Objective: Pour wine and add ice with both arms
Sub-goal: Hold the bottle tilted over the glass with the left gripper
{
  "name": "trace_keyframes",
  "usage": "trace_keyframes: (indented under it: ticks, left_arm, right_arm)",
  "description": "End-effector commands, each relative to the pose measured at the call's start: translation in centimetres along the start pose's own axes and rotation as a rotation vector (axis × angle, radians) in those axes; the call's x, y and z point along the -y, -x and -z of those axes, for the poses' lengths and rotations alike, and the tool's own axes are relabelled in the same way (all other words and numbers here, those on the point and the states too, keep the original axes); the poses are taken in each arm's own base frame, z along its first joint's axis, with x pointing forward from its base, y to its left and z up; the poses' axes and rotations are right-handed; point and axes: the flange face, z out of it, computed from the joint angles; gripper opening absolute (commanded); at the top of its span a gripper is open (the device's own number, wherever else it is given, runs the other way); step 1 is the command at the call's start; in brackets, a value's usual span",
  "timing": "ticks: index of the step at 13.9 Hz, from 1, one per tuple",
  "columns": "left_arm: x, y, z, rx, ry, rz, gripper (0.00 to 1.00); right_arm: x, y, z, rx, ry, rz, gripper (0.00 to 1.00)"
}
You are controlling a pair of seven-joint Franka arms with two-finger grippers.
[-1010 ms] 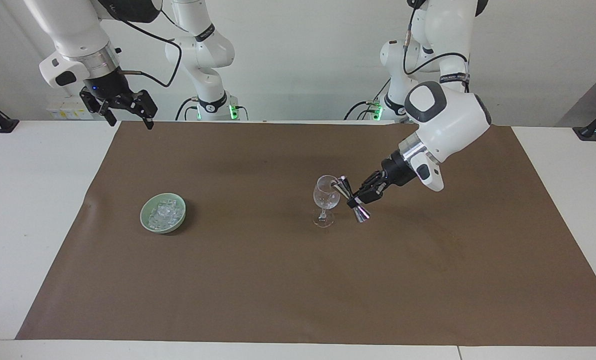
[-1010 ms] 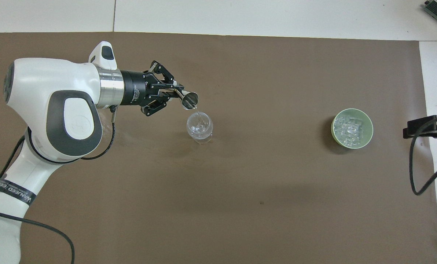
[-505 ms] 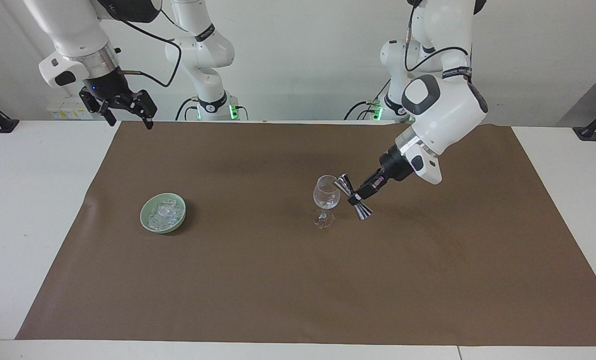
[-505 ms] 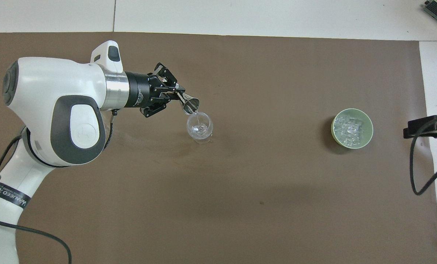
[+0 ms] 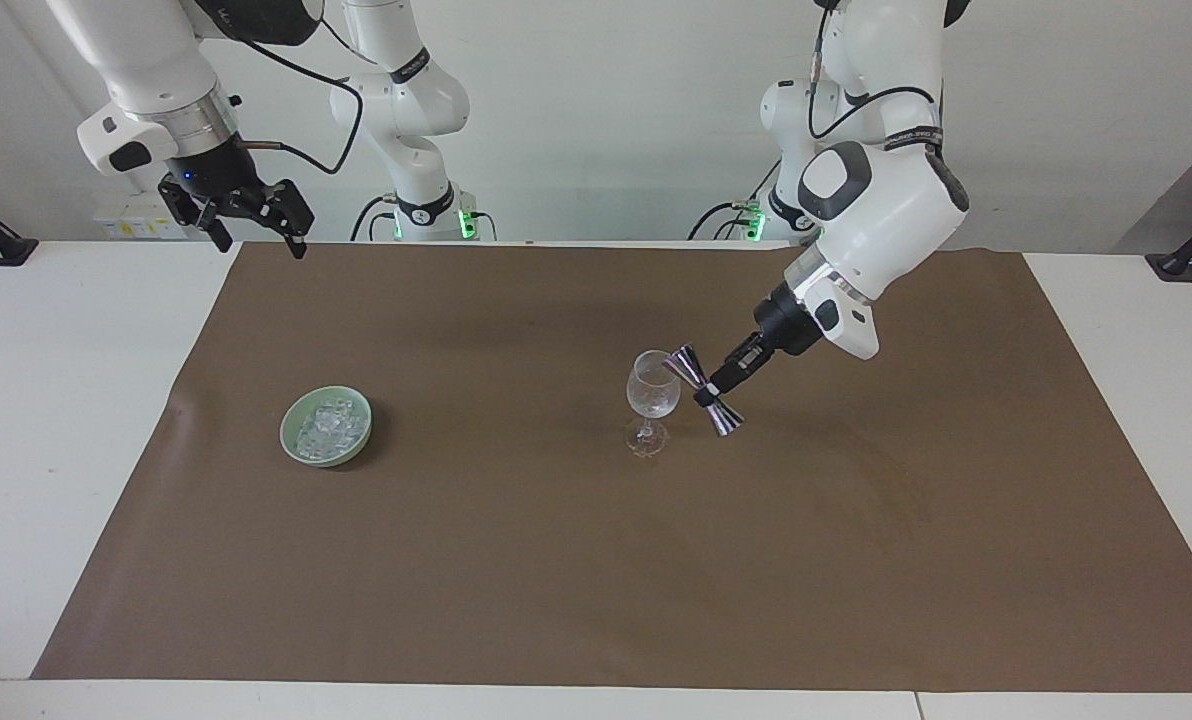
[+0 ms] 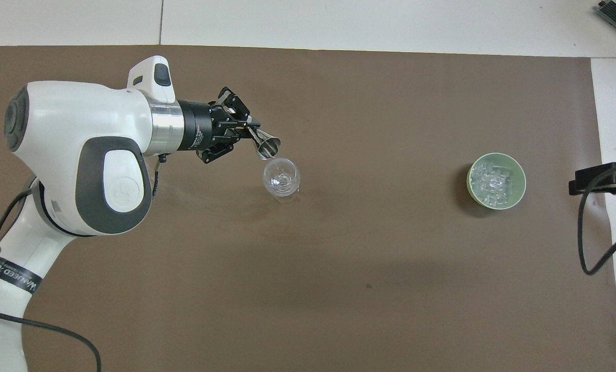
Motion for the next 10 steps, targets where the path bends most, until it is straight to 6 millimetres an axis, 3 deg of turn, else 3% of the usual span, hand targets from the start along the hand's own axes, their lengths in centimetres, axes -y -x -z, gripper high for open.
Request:
trace_keyframes:
  ticks: [1, 10]
  left_arm:
    - [0.4, 0.7, 0.6, -0.051, -0.001, -0.039, 0.00]
    - [0.6, 2.4, 0.2, -0.108, 0.006, -0.106, 0.00]
  right_arm:
    - [-0.6, 0.6, 0.3, 0.000, -0.014, 0.012, 1.00]
    - [-0.6, 0.6, 0.3, 0.000, -0.014, 0.012, 1.00]
